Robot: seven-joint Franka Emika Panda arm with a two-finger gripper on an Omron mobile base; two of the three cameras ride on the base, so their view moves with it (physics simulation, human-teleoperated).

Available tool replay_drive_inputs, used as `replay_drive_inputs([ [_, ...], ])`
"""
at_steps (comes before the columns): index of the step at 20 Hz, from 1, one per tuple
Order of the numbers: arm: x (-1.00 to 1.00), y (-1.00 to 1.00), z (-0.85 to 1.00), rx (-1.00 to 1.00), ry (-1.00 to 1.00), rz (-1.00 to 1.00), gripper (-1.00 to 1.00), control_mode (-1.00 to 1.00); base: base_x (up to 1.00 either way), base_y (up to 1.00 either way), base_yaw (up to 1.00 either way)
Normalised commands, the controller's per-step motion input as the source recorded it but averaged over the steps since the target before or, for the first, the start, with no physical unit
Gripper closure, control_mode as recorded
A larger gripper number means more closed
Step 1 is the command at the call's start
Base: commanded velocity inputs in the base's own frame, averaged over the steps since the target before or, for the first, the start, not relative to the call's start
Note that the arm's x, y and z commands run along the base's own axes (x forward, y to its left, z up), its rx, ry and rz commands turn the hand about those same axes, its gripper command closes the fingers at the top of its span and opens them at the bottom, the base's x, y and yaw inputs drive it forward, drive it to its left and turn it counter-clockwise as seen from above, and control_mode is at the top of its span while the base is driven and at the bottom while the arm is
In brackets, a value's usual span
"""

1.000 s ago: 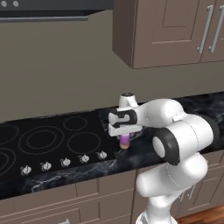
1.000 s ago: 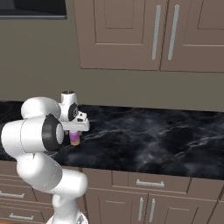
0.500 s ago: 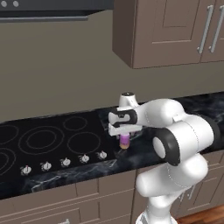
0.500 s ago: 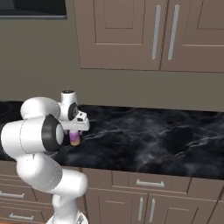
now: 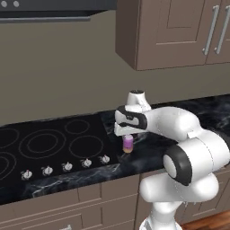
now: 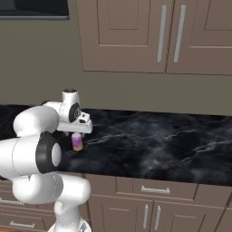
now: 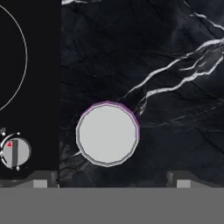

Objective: Four empty soda cans are scattered around the kitchen. Gather all the cans and cluster them next to the stove for recycling.

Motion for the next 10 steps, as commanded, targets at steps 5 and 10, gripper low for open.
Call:
replay_drive_inputs([
  [5, -0.30, -0.04, 0.35, 0.02, -0.05, -0.01, -1.00, -1.00, 0.00, 0.00, 0.00],
  [10, -0.26, 0.00, 0.42, 0.01, -0.01, -0.01, -1.00, -1.00, 0.00, 0.00, 0.00],
])
